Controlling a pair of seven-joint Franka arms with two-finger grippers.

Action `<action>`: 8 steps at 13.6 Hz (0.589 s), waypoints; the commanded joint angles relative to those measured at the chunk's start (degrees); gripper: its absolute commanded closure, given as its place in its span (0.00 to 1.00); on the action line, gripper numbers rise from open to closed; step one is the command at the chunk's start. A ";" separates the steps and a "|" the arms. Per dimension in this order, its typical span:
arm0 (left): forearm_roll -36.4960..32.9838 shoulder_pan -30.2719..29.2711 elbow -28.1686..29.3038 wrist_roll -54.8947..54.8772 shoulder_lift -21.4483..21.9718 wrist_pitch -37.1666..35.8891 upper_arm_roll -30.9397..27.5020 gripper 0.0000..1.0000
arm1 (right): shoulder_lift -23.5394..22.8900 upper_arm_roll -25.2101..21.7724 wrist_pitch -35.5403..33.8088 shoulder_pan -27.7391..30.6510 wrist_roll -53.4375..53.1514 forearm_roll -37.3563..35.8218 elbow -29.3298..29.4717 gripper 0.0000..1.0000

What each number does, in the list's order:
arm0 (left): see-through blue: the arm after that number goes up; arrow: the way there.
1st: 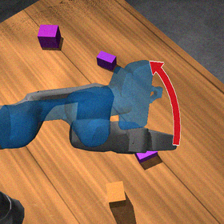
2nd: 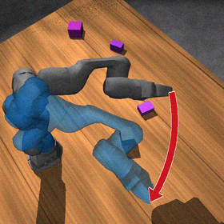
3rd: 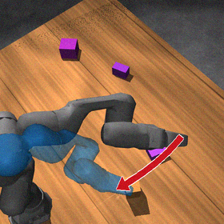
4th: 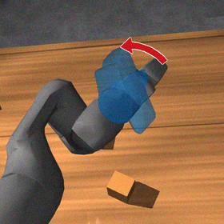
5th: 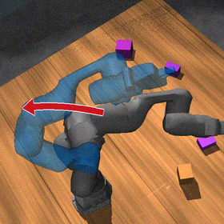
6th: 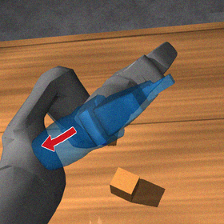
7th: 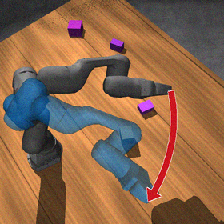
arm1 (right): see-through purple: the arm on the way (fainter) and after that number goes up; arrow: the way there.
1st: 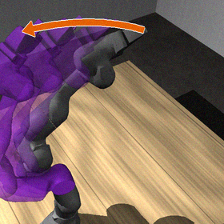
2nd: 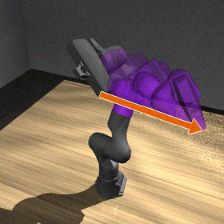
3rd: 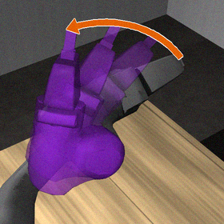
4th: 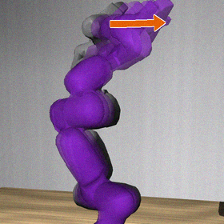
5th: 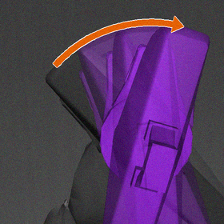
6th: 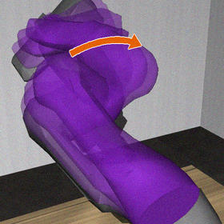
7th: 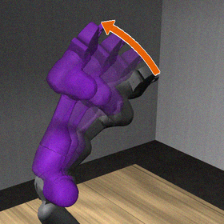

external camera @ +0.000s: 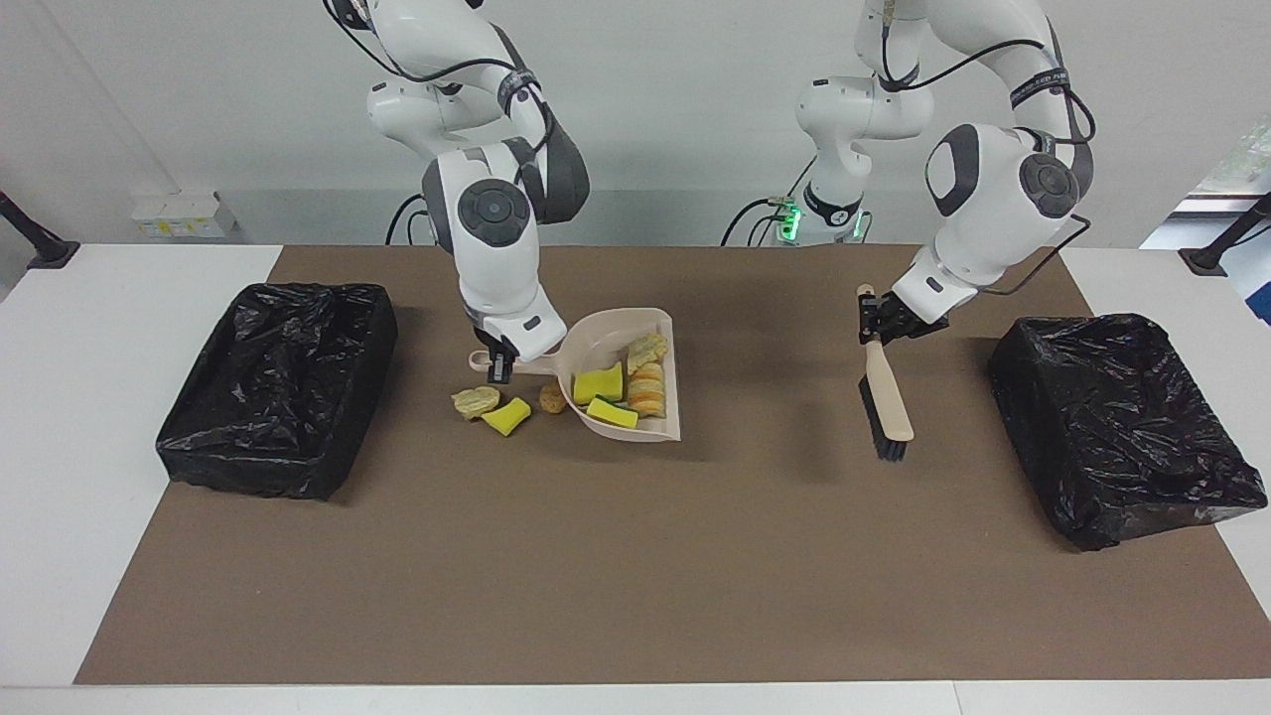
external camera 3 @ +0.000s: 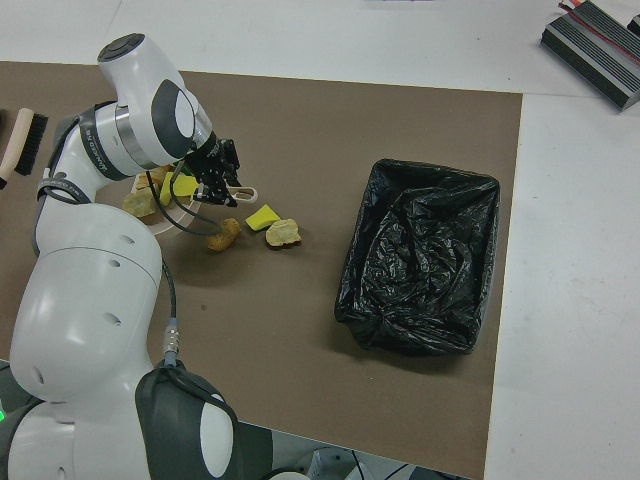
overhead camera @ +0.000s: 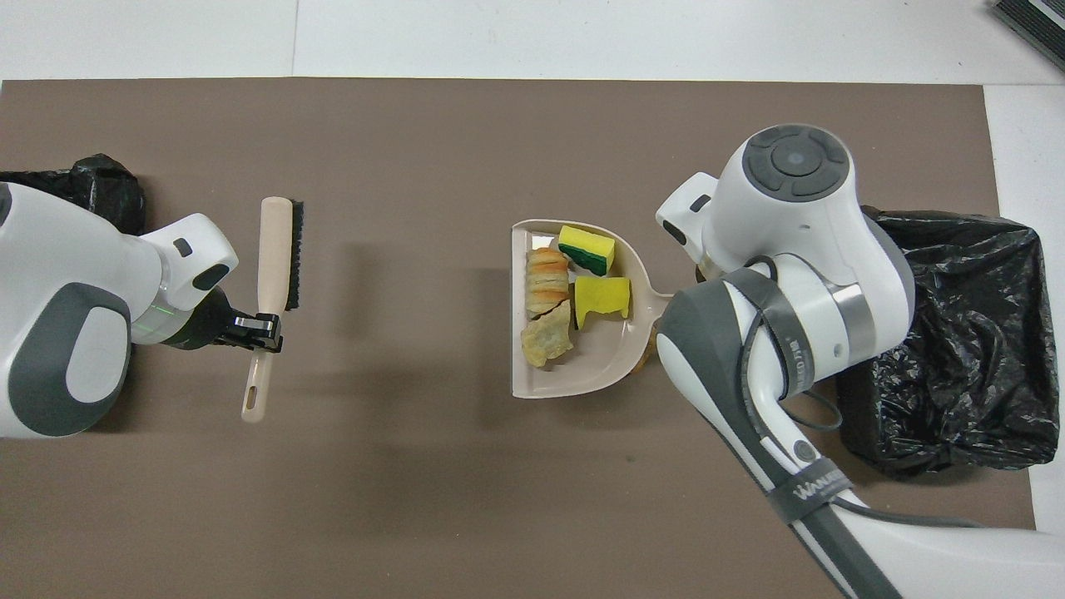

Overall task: Sweep and dump trash in bin
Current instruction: 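Carry the loaded dustpan to the farther black bin with the right gripper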

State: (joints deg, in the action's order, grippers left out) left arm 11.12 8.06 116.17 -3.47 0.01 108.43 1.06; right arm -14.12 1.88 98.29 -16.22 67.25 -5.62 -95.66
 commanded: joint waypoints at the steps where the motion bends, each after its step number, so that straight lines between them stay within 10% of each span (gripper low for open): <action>1: -1.01 1.51 -1.03 0.65 -0.80 0.65 0.26 1.00 | 0.14 0.23 -7.12 2.94 3.67 0.44 5.47 1.00; 8: -0.39 2.92 -0.68 1.27 -1.33 1.53 0.52 1.00 | 4.53 0.14 -9.87 14.45 15.79 -2.46 6.89 1.00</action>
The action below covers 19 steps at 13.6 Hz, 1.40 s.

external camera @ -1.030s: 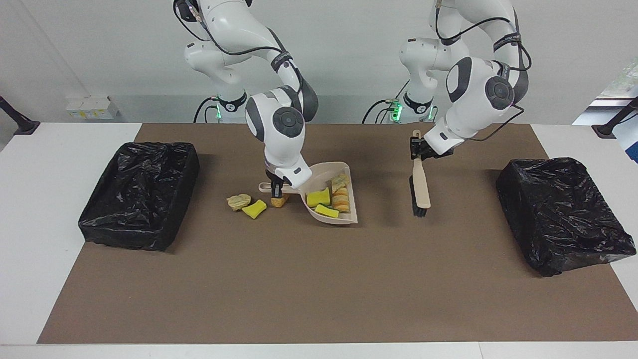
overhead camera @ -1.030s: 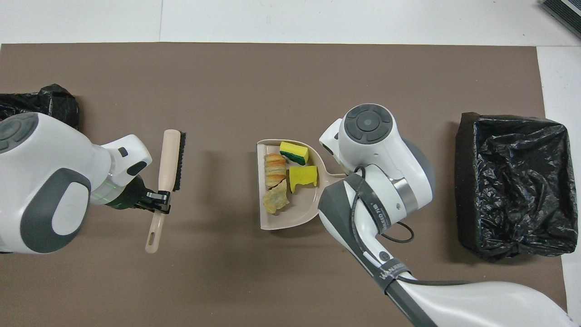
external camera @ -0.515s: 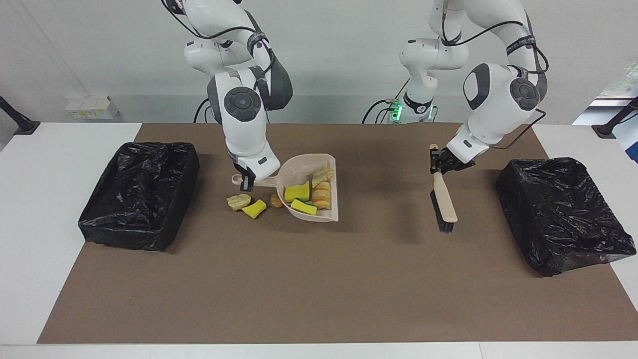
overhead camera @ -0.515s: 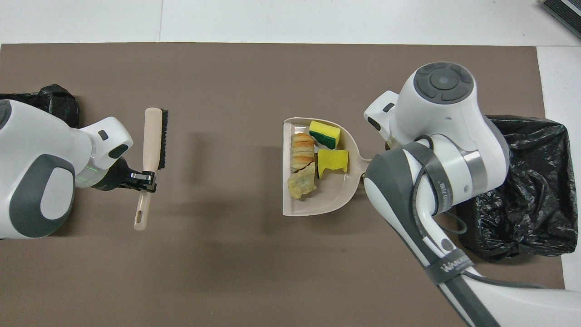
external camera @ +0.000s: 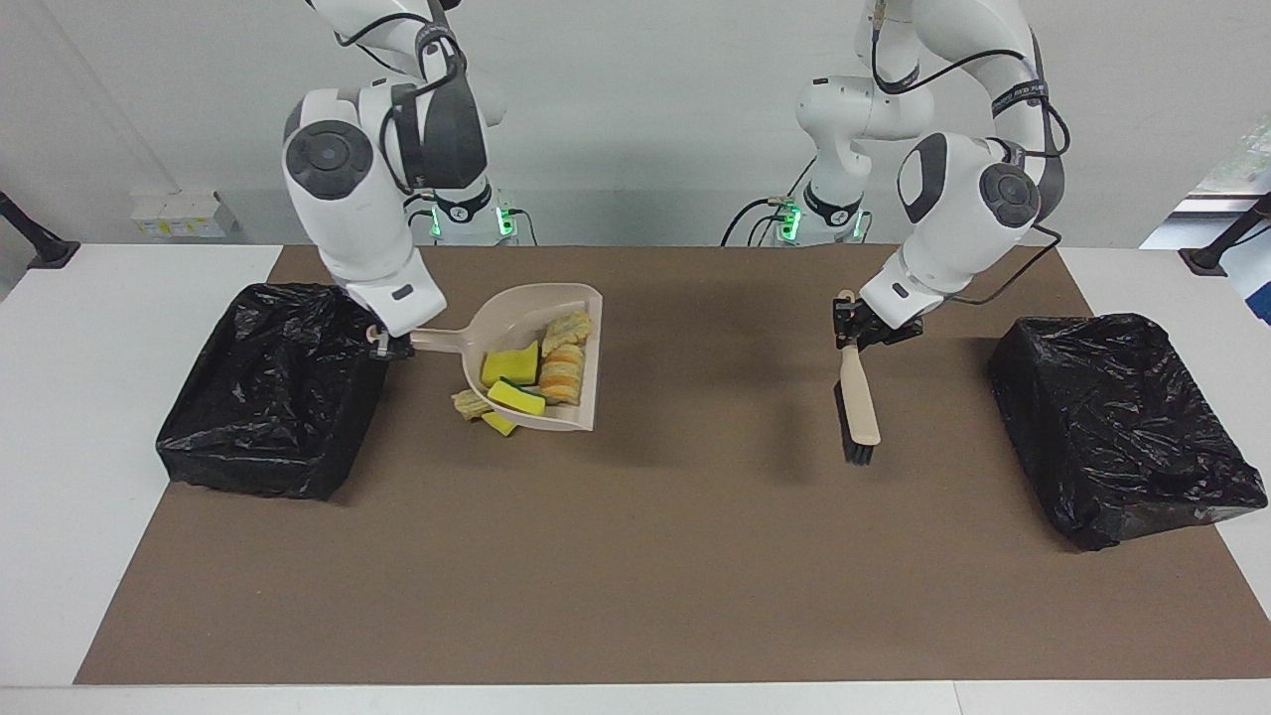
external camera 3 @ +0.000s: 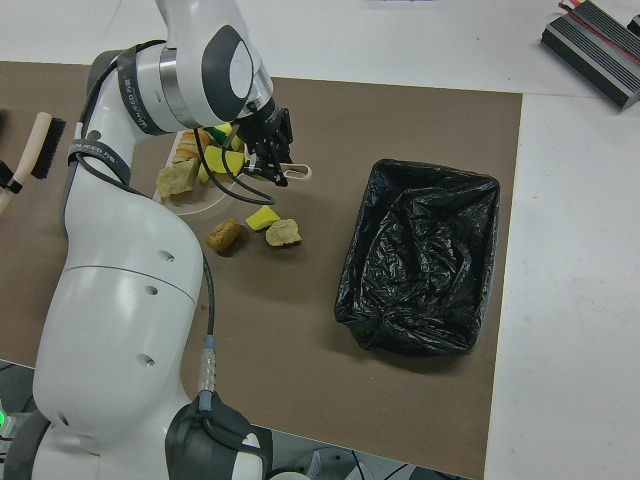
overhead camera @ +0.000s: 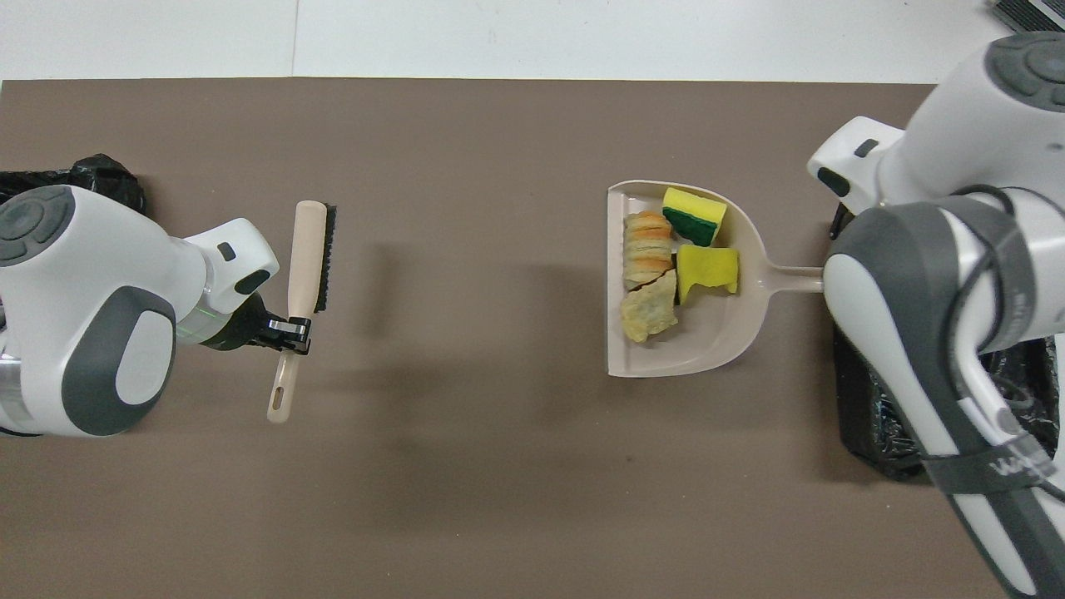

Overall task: Sweep and dump trash in bin
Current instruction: 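Carry the loaded dustpan to the farther black bin with the right gripper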

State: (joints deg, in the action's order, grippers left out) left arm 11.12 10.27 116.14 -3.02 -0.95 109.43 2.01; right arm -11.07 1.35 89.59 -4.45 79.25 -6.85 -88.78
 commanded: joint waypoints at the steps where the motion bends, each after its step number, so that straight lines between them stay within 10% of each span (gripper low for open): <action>1: -0.31 0.98 -0.56 0.91 -0.37 0.52 -0.43 1.00 | 1.49 0.68 -1.17 4.61 6.68 -1.23 0.01 1.00; 13: 11.89 20.84 8.57 25.43 0.95 5.61 -0.17 1.00 | 3.77 0.32 1.45 25.53 26.75 -12.99 -2.01 1.00; 19: 17.27 30.33 13.85 30.44 0.95 12.74 -0.25 1.00 | 8.43 0.41 19.82 28.98 18.78 -28.61 -12.90 1.00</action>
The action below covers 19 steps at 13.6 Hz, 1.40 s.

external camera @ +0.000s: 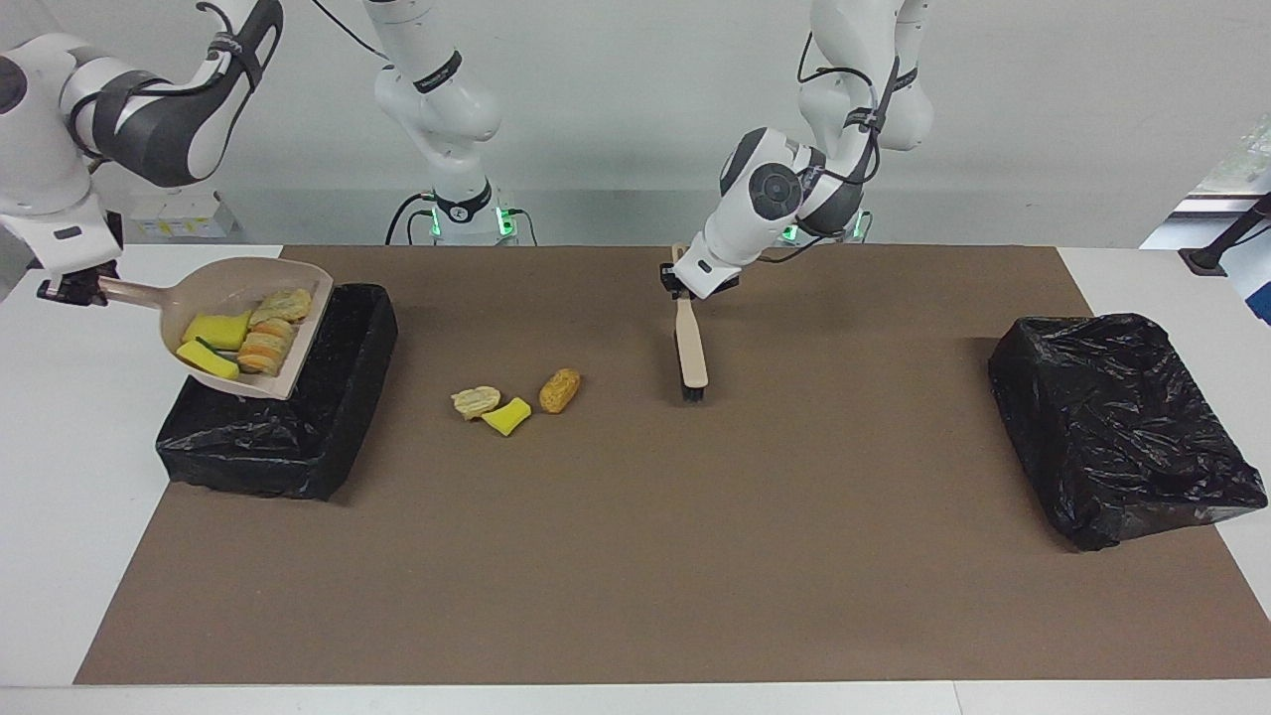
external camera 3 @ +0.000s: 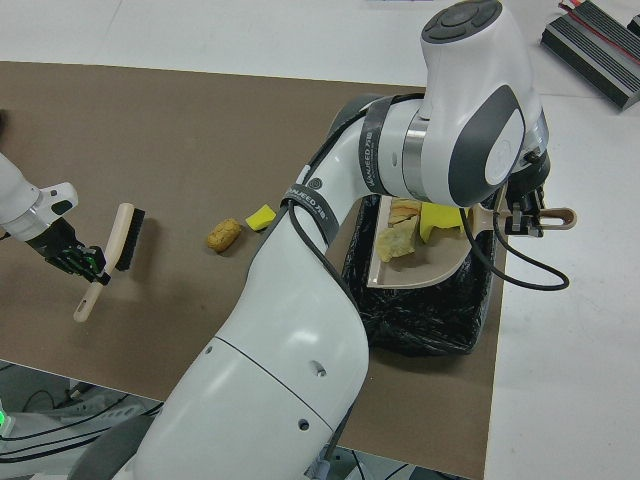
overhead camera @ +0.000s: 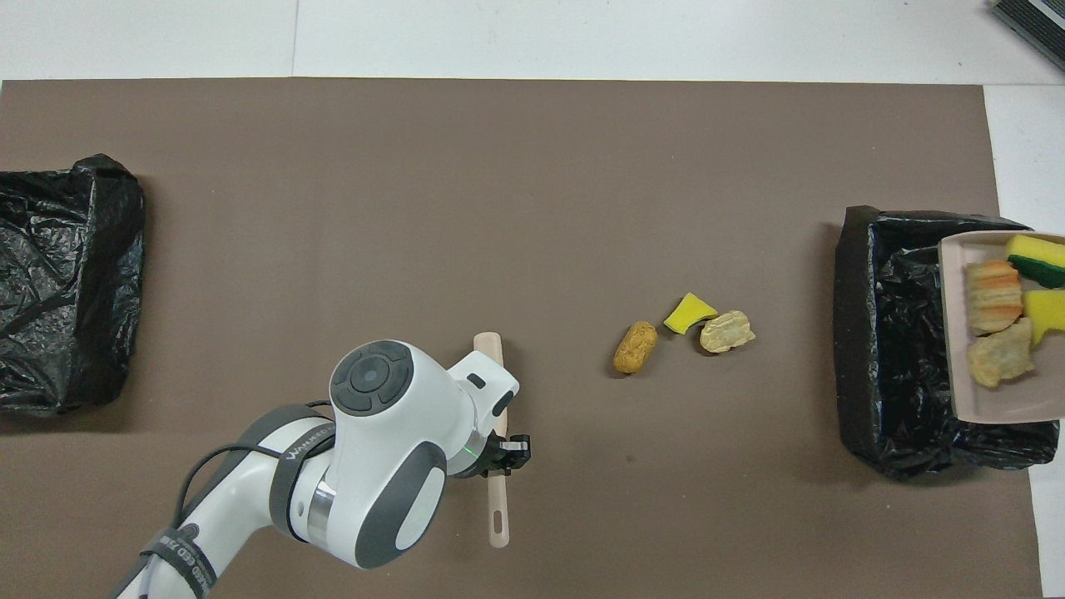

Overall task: Sweep and dump trash in bin
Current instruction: 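Tip the dustpan over the bin while the left gripper sets down the brush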

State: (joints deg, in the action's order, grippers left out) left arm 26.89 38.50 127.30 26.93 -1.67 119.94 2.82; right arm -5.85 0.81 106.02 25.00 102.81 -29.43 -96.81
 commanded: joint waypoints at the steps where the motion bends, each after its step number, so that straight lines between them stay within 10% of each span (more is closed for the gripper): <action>1: 1.50 2.19 2.78 0.58 1.67 2.40 -1.06 1.00 | 3.64 0.95 4.10 -2.13 -7.86 -9.21 -5.75 1.00; 14: 1.41 2.19 3.39 -0.56 1.58 1.44 -1.24 0.97 | 4.00 1.13 -5.12 -9.70 -8.86 -25.85 -6.55 1.00; 15: 1.41 2.19 3.40 -0.64 1.58 1.35 -1.24 0.66 | 4.00 1.04 -5.56 -9.88 -8.86 -25.85 -6.55 1.00; 16: 1.41 2.19 3.40 -0.82 1.58 1.35 -1.24 0.06 | 4.00 1.04 -6.26 -9.88 -8.86 -26.38 -6.38 1.00; 19: 1.41 2.11 3.13 -0.65 1.49 0.73 -1.24 0.00 | 3.91 1.57 -6.62 -9.88 -8.77 -27.79 -5.94 1.00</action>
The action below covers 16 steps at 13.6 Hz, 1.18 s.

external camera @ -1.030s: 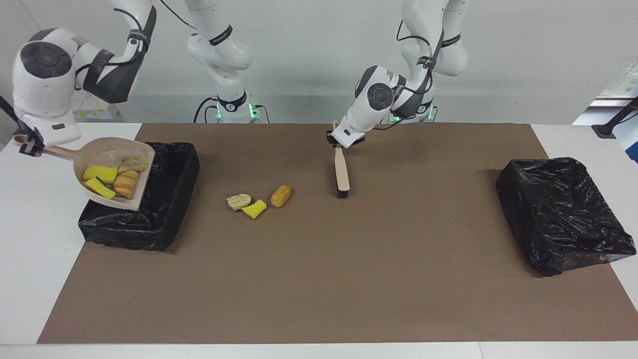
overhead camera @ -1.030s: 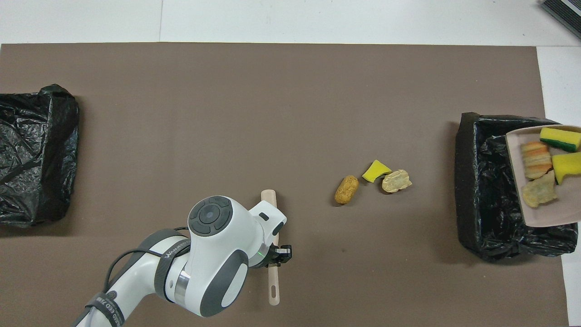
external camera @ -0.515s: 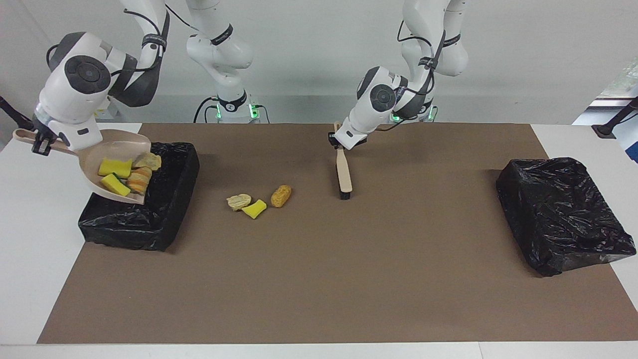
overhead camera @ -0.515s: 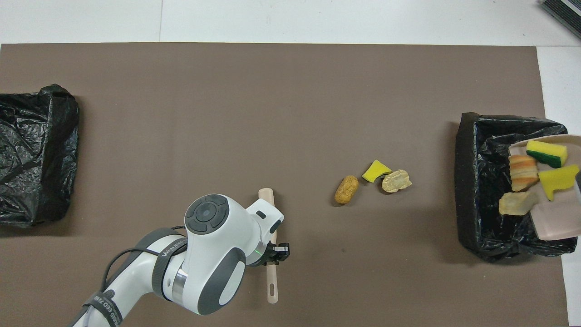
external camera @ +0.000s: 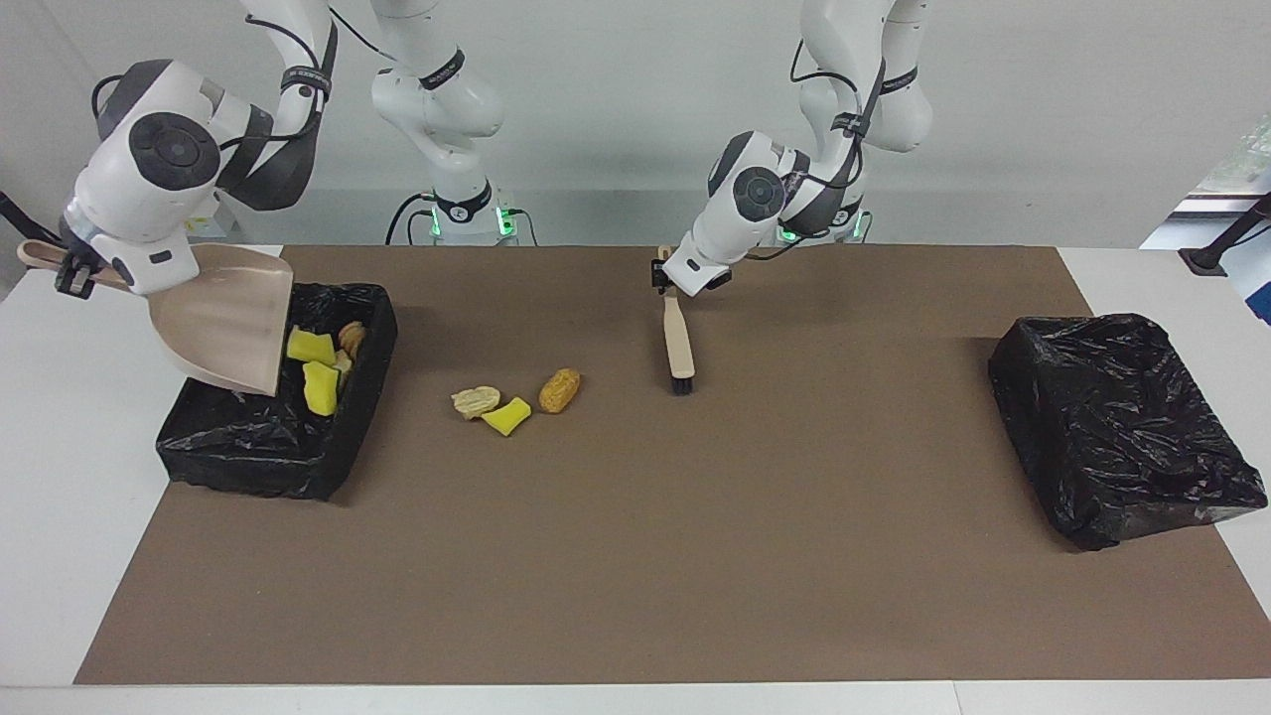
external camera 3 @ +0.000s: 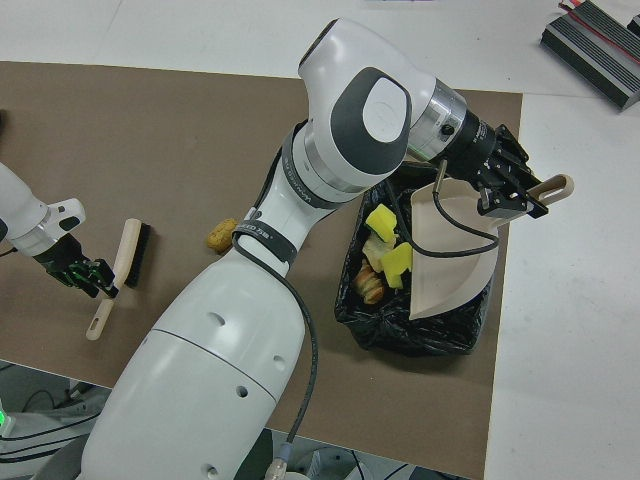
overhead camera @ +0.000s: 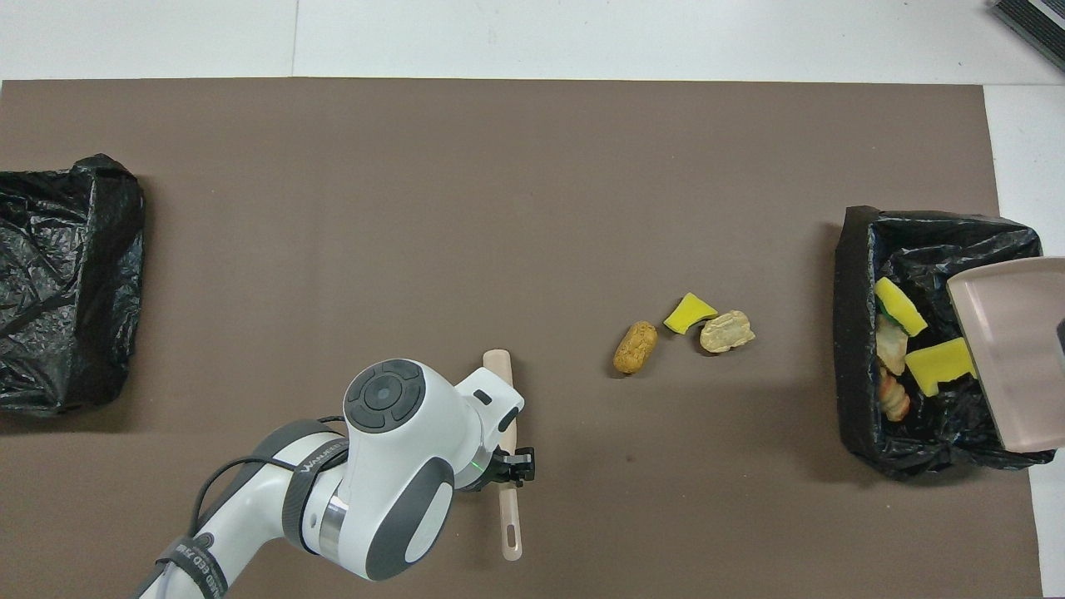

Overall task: Sweep and dump trash in bin
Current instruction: 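Tip the dustpan over the bin while the left gripper sets down the brush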

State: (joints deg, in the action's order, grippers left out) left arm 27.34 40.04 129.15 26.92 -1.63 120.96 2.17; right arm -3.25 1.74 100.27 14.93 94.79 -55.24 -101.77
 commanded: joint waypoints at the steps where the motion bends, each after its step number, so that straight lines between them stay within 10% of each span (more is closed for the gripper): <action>1: 0.87 0.39 0.93 -0.56 1.45 -0.72 -0.67 0.00 | 1.32 0.64 -0.87 0.19 -0.66 -1.98 -0.98 1.00; 9: -14.84 -14.01 -11.71 -0.82 5.67 -18.64 -1.02 0.00 | 1.41 1.51 -4.47 0.19 1.81 6.62 4.20 1.00; 16: -27.76 -27.01 -19.54 -19.59 6.64 -20.24 -4.70 0.00 | 1.76 2.48 -10.00 -3.31 -14.51 20.59 5.18 1.00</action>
State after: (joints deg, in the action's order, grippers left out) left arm 2.65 16.15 111.87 12.70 4.72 102.41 -1.32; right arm -2.21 3.92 92.68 13.60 85.20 -38.10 -96.55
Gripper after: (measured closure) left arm 0.000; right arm 0.678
